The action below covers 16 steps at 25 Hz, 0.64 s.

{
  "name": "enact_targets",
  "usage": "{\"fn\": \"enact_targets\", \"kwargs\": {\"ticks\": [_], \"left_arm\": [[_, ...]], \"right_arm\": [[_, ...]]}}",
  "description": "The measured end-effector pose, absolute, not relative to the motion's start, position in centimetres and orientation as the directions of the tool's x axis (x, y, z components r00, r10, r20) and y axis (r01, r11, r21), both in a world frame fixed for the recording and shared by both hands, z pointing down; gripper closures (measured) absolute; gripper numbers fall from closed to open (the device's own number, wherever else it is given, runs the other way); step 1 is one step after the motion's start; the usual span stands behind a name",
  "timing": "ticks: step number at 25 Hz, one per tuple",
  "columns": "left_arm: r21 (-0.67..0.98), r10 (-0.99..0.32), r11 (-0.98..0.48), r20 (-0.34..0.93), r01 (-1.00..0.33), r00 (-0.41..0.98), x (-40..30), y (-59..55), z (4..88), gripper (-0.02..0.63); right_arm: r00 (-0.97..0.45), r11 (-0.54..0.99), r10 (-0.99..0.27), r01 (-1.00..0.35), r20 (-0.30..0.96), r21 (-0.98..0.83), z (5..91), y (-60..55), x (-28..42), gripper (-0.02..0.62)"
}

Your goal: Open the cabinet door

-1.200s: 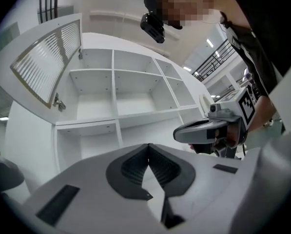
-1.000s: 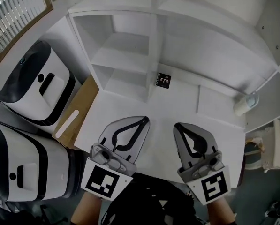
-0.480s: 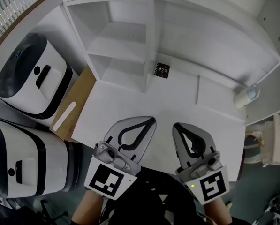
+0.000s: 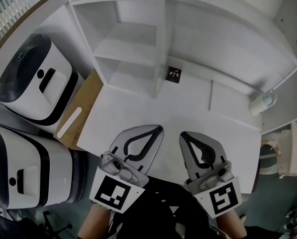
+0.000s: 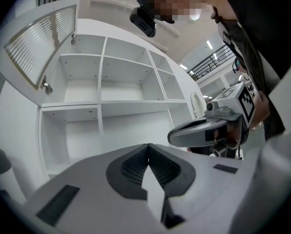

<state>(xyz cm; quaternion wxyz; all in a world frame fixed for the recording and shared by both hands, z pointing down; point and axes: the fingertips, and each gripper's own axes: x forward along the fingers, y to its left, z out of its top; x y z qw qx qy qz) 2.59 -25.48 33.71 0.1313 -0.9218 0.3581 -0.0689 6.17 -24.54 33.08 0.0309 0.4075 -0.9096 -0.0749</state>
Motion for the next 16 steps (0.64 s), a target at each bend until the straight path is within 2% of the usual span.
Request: {"fn": "enact_targets", "kwargs": {"ticks": [16], "left_arm": [[-0.260, -0.699, -0.695, 0.026, -0.670, 0.715, 1.92, -25.42, 33.96, 0.604]], "right_arm": [[-0.682, 0.674, -0.732, -0.723, 0.001, 0.154, 33.26, -24.33, 5.58, 0.594]]}}
